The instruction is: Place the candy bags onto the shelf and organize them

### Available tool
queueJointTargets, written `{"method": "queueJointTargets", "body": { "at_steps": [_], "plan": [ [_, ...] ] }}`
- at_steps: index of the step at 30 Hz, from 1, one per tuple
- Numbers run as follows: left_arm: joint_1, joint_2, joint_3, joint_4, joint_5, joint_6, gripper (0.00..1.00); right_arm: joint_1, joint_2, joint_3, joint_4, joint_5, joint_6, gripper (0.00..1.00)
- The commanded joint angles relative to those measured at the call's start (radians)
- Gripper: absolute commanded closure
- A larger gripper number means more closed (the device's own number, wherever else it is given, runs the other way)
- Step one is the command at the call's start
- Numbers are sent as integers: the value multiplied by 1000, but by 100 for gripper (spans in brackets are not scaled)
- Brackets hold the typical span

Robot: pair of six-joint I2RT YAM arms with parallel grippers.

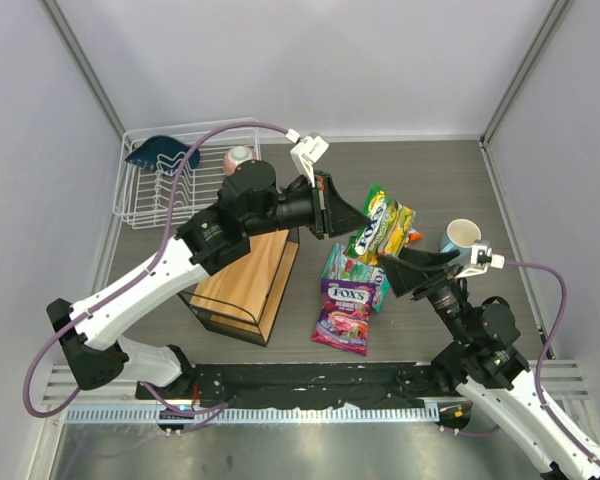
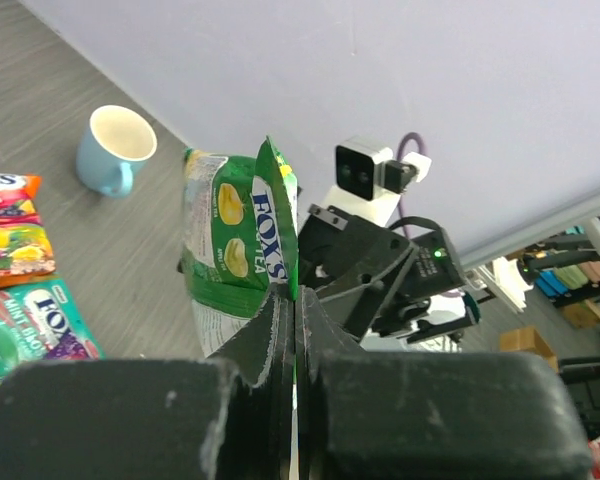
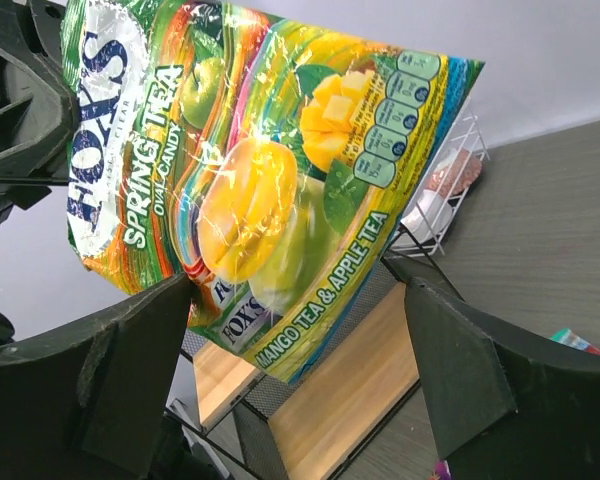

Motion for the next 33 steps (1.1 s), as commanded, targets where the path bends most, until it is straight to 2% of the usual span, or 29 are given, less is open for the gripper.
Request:
{"method": "queueJointTargets", "body": {
  "at_steps": [1,8,14,19,26,33],
  "plan": [
    [-2,-43,67,110,78,-50,100,-1,13,-23,178,-36,-15,6],
    [-1,-60,51,150,107,-82,99,0,33,-59,304,-72,36,6],
    [-2,-49,65,182,133,-108,99,0,149,-47,413,-176,89,6],
    [-1,-54,47,233,167,-143,100,0,194,-46,503,-202,112,6],
    [-2,-95,15,248,164,-151,100,0,200,-30,571,-233,117,6],
    [-1,-130,-21,248,152,-142,100,-1,244,-9,675,-326,166,7]
  ]
}}
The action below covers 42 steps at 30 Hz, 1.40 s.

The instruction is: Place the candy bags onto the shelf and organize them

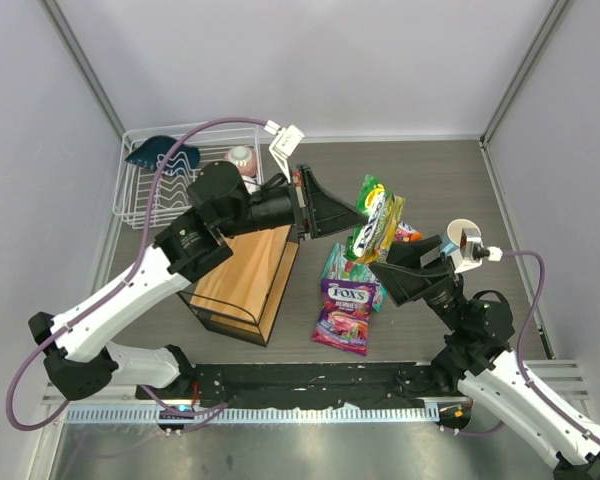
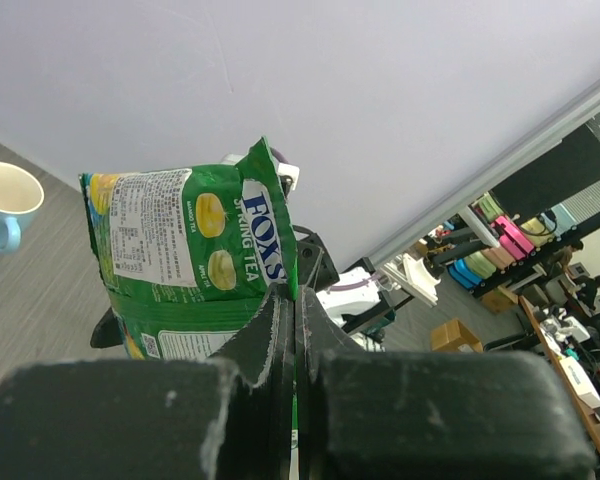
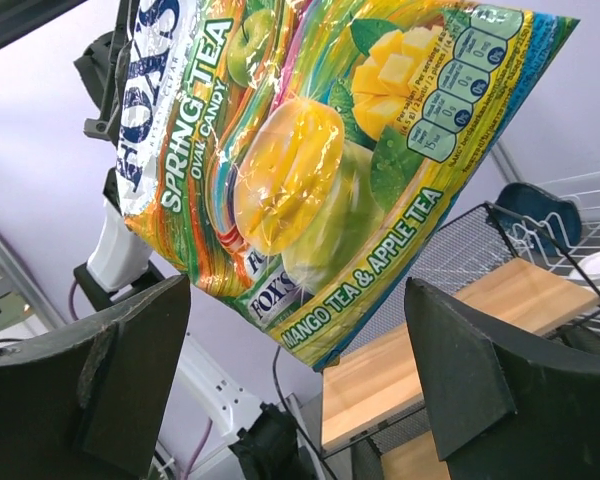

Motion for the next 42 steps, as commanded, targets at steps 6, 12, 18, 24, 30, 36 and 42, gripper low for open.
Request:
{"method": "queueJointTargets", "body": {
  "at_steps": [6,12,18,24,30,36,42],
  "plan": [
    [0,-81,-76,126,9,-24,100,0,49,78,144,-106,54,9],
    [0,-90,-123,160,9,-44,100,0,71,111,141,-126,68,14],
    [7,-108,-148,145,0,-25,100,0,42,119,90,-105,60,35],
    [50,-184,-199,102,-28,7,100,0,-9,119,-3,-74,36,42],
    [78,-211,-240,88,-24,5,100,-1,-20,128,-20,-72,37,45],
    [80,-210,-255,103,-20,-4,100,0,-15,131,-34,-71,40,59],
    [81,-216,-265,87,-28,13,100,0,-20,134,-62,-48,43,91]
  ]
}}
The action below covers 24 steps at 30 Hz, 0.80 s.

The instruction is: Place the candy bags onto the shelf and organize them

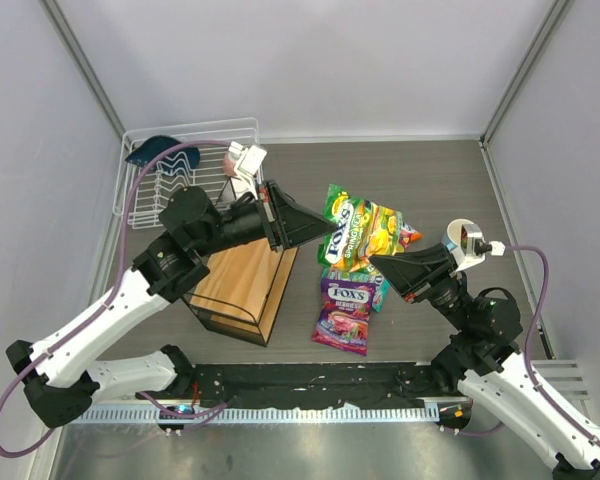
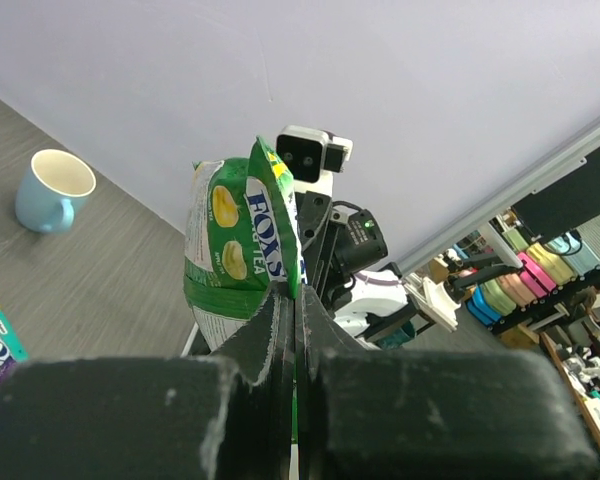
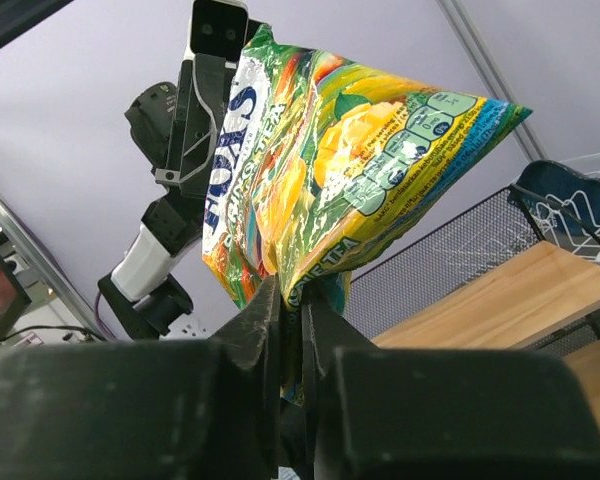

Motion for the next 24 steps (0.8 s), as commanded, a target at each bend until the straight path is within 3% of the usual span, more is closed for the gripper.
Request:
{"method": "queueJointTargets", "body": {
  "at_steps": [1,4,5,7,8,11,13,14,16,24],
  "plan": [
    [6,-19,-7,-5,-10,34,100,2,-10,58,36,25,-2,93],
    [13,-36,-10,-28,-30,71,99,2,-11,67,-2,46,-2,99],
    [15,-42,-8,-75,-42,86,89,2,-10,78,-25,53,-5,99],
    [16,-65,-2,-116,-97,140,77,2,2,84,-25,54,4,99],
    [18,-72,-1,-159,-120,163,59,0,8,84,-15,53,9,99],
    [19,-108,12,-247,-217,235,27,2,28,99,-14,56,18,99],
    [19,-132,28,-287,-284,281,17,2,41,111,-25,66,18,99],
    [19,-140,33,-322,-307,293,8,2,45,119,-33,71,17,99],
    [19,-166,51,-375,-367,333,0,2,58,131,-47,83,20,99],
    [19,-284,116,-561,-585,463,0,3,172,223,-201,140,26,99]
  ]
}}
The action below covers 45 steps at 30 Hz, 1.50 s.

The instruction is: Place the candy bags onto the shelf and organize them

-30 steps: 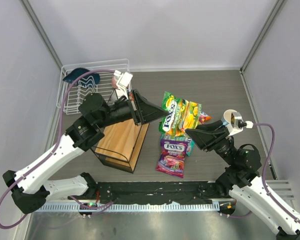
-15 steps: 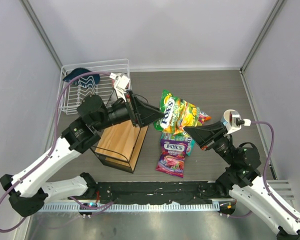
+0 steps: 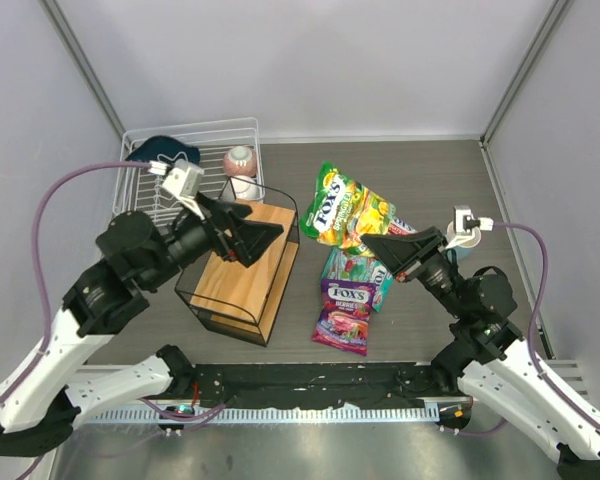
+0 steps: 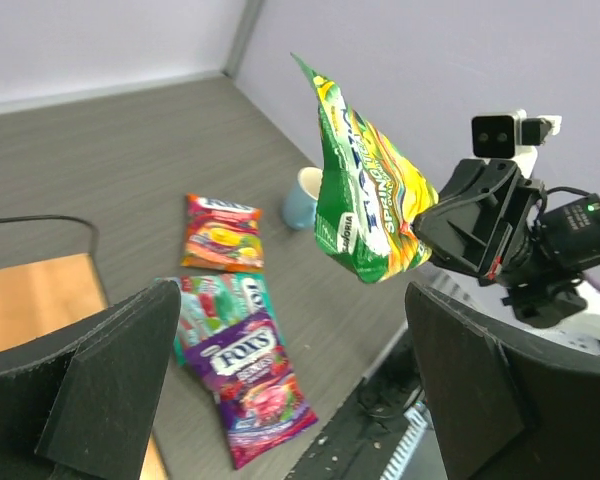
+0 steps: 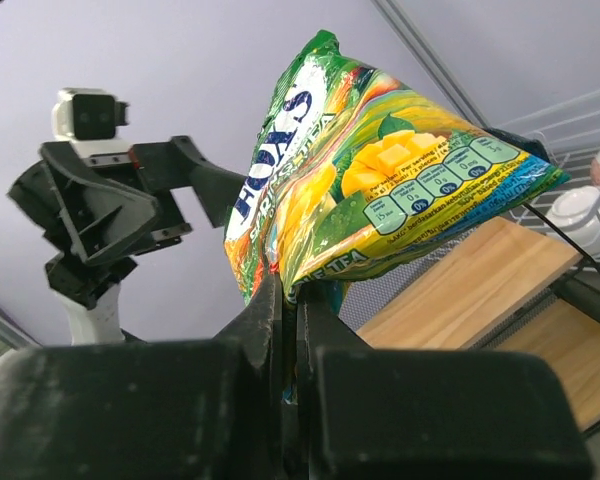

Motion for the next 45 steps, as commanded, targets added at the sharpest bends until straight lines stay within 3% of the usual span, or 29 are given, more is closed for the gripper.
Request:
{"method": "queueJointTargets", "body": {
  "at_steps": [1,9,14,17,29,35,45],
  "plan": [
    [5,-73,70,-152,-186,124,0,6,68,110,-69,62,14,99],
    [4,-165,44,-246,-324,173,0,114,226,190,-168,278,-7,99],
    [4,-177,30,-269,-346,182,0,420,357,275,-205,550,-105,99],
    [4,-185,33,-278,-354,188,0,523,441,312,-182,656,-127,99],
    [4,-211,24,-289,-377,196,0,720,650,348,-58,961,-115,99],
    [4,-214,18,-292,-374,193,0,749,719,354,22,975,-87,99],
    [4,-225,-1,-285,-367,193,1,741,823,388,88,863,-61,99]
  ]
}}
